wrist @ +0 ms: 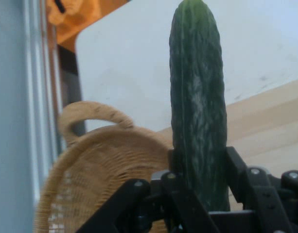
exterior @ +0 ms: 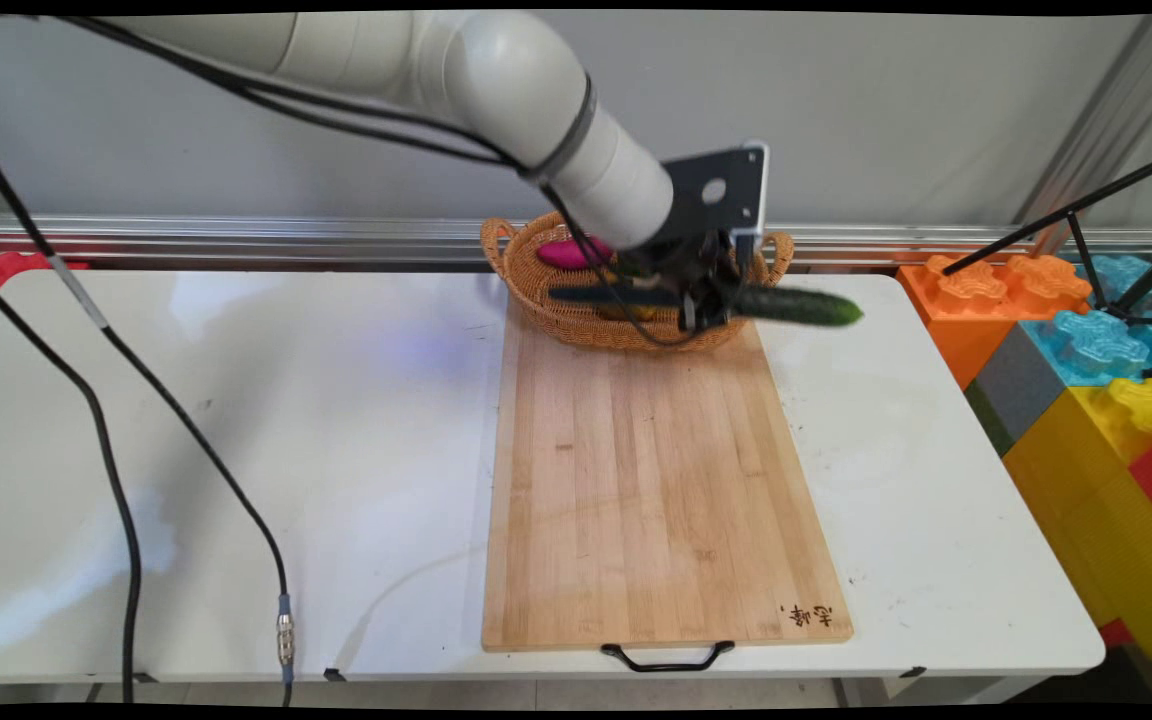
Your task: Place the picked object in the vegetable basket
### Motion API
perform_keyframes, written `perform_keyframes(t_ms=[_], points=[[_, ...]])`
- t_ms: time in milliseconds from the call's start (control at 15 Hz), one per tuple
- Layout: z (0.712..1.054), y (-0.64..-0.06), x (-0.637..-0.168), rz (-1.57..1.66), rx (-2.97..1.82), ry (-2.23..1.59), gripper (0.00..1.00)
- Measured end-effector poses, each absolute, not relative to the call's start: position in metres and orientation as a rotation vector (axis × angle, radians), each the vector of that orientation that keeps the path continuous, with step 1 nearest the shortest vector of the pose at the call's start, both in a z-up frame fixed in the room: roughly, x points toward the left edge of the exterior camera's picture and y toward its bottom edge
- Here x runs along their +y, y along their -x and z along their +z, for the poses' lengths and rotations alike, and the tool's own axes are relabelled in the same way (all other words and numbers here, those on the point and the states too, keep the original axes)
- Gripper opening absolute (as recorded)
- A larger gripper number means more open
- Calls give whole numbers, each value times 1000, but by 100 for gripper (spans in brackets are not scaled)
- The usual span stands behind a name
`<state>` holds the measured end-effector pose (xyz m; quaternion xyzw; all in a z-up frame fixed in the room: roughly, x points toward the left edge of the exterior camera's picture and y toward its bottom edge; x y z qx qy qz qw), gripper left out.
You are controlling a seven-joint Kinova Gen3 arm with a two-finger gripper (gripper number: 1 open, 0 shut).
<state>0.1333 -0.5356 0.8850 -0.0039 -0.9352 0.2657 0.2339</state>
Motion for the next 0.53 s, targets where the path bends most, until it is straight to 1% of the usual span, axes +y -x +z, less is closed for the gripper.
perform_keyframes(t_ms=[200, 533], points=[[890, -150, -566, 809, -2600, 105, 0], [874, -173, -600, 842, -2652, 166, 0]])
